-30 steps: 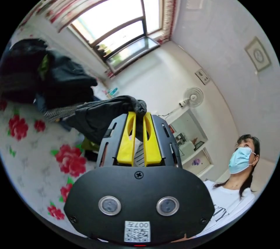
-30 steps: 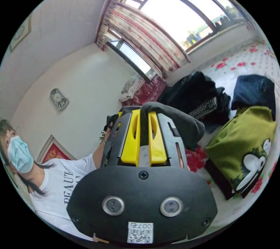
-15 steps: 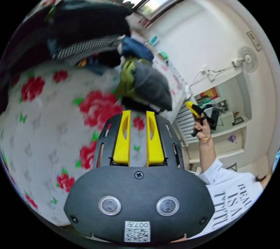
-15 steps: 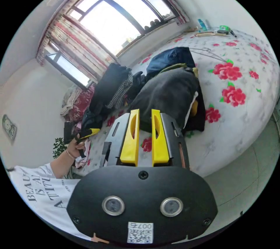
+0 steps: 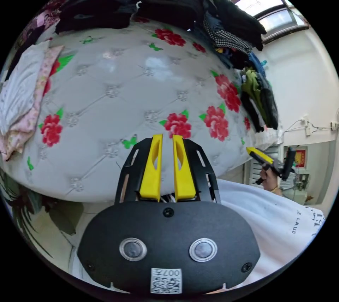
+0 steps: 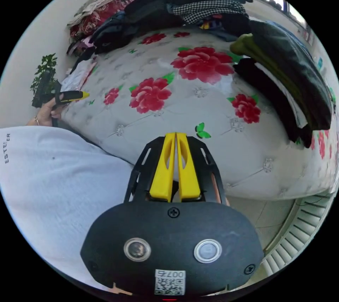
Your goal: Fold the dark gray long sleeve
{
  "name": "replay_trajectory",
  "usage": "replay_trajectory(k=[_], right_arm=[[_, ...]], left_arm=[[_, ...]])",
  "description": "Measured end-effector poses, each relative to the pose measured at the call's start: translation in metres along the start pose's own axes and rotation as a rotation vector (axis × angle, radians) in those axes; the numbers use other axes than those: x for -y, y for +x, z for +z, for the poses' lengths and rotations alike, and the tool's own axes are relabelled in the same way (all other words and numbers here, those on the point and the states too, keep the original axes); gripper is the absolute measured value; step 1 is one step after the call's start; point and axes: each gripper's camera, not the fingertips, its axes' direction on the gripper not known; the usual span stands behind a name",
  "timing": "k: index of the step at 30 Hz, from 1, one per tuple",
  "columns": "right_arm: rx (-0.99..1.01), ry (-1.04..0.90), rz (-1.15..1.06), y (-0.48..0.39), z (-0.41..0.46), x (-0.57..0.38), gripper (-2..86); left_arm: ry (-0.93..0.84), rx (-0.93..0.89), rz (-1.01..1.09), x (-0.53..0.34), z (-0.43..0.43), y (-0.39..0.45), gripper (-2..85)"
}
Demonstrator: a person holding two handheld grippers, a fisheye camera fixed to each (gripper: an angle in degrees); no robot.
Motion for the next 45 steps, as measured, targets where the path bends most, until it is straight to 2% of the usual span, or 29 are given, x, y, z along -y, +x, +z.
replay_trajectory(k=[6,13,19,25,29,31,33,36,39,42,45], right_arm=[[0.031,-0.051,-0.141,-0.077,0.034,0.069,-0.3],[0.003,-0.103,-0.217,-0.141,0.070,0.111,-0.3],[0.179,-0.130,-0.114,-0.145,0.093,0.141,-0.3],[0.028,-0.116,-0.025,-0.146,0.113,0.153,-0.3],[-0.175,-0.199,0.023,-0.158,0.141,0.165,-0.2],[-0.199,-0.243,0.058,-0.159,0.153,0.171,-0.2],[-0.208,-0.260,0.142,-0.156,0.162,0.176,-0.2],[-0.271,-0.306,0.275,-0.149,0.171,0.184,-0.2],[-0.327,-0.332,0.295,-0.154,0.175,0.189,-0.2],[-0.193,-0.248,0.245,-0.166,0.164,0.188,-0.3],[-0.094,-0.253,0.222,-0.175,0.160,0.192,-0.3]], left_arm=[[-0.040,0.296,0.035,0.013,0.014,0.026,-0.8],[-0.066,0.203,0.126,0.026,0.027,0.058,-1.0],[-0.085,0.210,0.192,0.048,0.036,0.095,-1.0],[-0.150,0.189,0.223,0.063,0.051,0.134,-0.8],[-0.174,0.142,0.271,0.069,0.058,0.159,0.4],[-0.175,0.110,0.280,0.072,0.059,0.169,3.5],[-0.191,0.095,0.301,0.076,0.060,0.183,2.8],[-0.158,0.168,0.218,0.078,0.054,0.195,-0.4],[-0.123,0.234,0.147,0.077,0.047,0.204,-0.8],[-0.112,0.320,0.083,0.072,0.042,0.211,-0.9],[-0.112,0.389,0.047,0.066,0.038,0.216,-0.9]])
